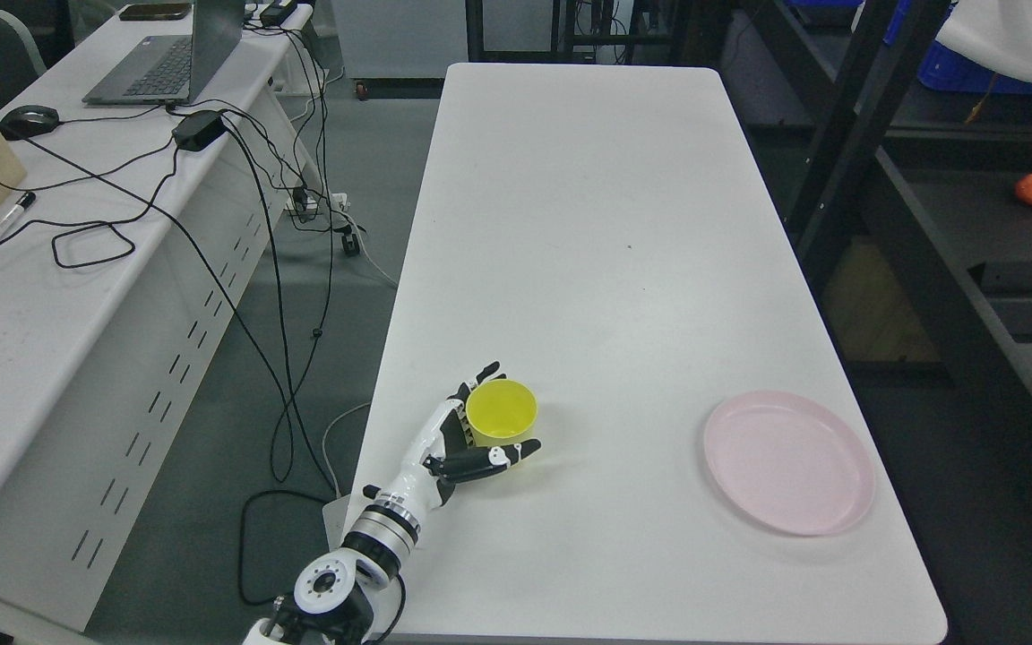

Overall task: Place yellow IKEA cup on middle right shelf
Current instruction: 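Close the left hand around the yellow cup and lift it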

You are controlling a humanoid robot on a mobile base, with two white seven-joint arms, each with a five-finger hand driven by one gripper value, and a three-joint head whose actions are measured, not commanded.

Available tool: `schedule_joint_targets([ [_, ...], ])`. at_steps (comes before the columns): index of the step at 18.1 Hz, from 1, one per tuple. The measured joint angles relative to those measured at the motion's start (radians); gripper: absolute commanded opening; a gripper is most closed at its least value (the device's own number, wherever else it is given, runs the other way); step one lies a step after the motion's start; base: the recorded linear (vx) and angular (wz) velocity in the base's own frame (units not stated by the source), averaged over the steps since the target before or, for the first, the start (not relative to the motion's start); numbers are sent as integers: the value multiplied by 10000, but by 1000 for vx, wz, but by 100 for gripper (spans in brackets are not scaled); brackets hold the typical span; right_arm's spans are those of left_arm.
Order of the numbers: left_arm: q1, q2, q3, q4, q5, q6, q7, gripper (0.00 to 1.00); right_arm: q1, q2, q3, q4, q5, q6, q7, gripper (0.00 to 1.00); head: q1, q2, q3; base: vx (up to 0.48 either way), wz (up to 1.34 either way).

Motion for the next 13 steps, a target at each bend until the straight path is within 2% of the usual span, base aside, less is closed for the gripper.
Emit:
schedule_joint_targets([
  [4,-6,0,-7,153,-10,-175,-49,32,0,0,0,0,0,0,2,99,0,0,0,0,0],
  [6,12,0,57,221,28,-483,-5,15,0,0,0,0,0,0,2,99,0,0,0,0,0],
  [8,28,0,164,246,122,-992,7,7,0,0,0,0,0,0,4,99,0,0,0,0,0],
  [13,401,0,576,-331,301,-1601,-10,3,0,0,0,0,0,0,5,99,0,0,0,-3,0],
])
